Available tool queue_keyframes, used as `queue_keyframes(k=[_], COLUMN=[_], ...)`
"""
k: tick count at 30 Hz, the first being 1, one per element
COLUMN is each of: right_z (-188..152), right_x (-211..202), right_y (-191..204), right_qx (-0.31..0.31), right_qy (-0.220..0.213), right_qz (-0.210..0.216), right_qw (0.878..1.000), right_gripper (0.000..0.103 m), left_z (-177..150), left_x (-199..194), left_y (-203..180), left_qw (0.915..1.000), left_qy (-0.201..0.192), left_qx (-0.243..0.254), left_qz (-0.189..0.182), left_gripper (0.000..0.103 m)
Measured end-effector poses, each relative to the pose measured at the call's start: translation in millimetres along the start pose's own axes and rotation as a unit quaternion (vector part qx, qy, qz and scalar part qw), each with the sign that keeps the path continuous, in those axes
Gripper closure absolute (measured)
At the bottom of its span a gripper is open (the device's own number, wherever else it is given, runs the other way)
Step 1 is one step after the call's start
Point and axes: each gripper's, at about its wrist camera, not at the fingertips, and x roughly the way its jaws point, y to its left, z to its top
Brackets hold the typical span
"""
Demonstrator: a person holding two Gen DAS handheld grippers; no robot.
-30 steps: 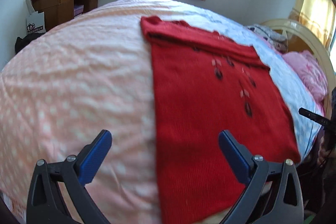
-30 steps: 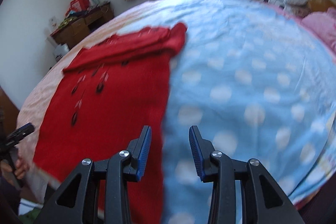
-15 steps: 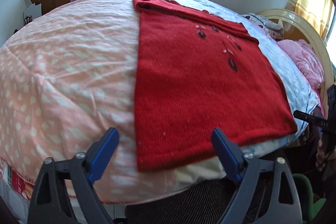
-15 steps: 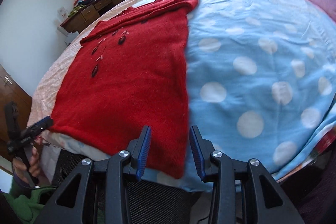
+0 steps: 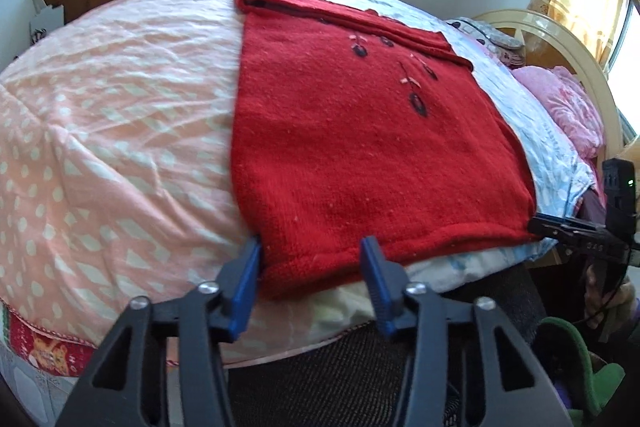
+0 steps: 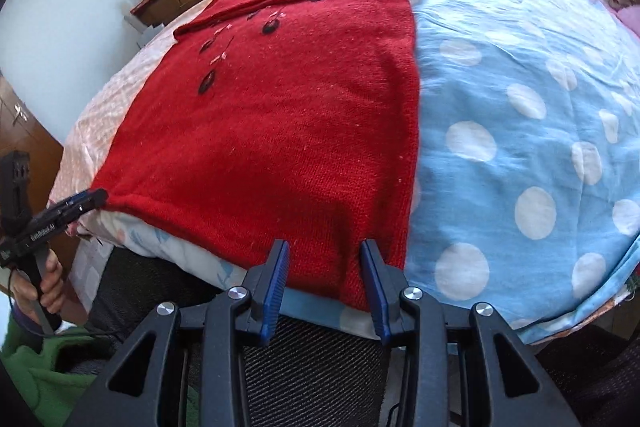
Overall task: Fold small clothes
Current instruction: 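Move both tools to the sweater hem and grasp it, then lift the hem with both tools and fold it toward the collar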
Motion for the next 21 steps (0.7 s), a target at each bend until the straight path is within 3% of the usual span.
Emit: queue_keyframes(k=[5, 10, 14, 21], right_z=[1.1, 3.8, 20.3, 62.5], right_x=[2.5, -3.3, -27.0, -50.4], right_y=[2.4, -1.1, -2.6, -14.4], right_qx=[-0.015, -0.009, 0.013, 0.048], right_qy=[0.008, 0.008, -0.020, -0.068], right_qz=[-0.020, -0.009, 0.035, 0.073], right_qw=[1.000, 1.000, 0.999, 0.994], right_gripper=[0.093, 0.097, 0.097, 0.097], left_z=[-3.9, -1.5, 10.5, 61.9], left_x=[-0.5, -1.4, -9.8, -19.9], left_y=[8.8, 14.2, 8.9, 0.3], left_qw=[0.9989, 0.9970, 0.9973, 0.9976], left_qy=[0.007, 0.010, 0.011, -0.013], left_qx=[-0.034, -0.062, -0.053, -0.025], left_qz=[-0.030, -0.045, -0.051, -0.063], left_gripper=[0.078, 0.087, 0.087, 0.087])
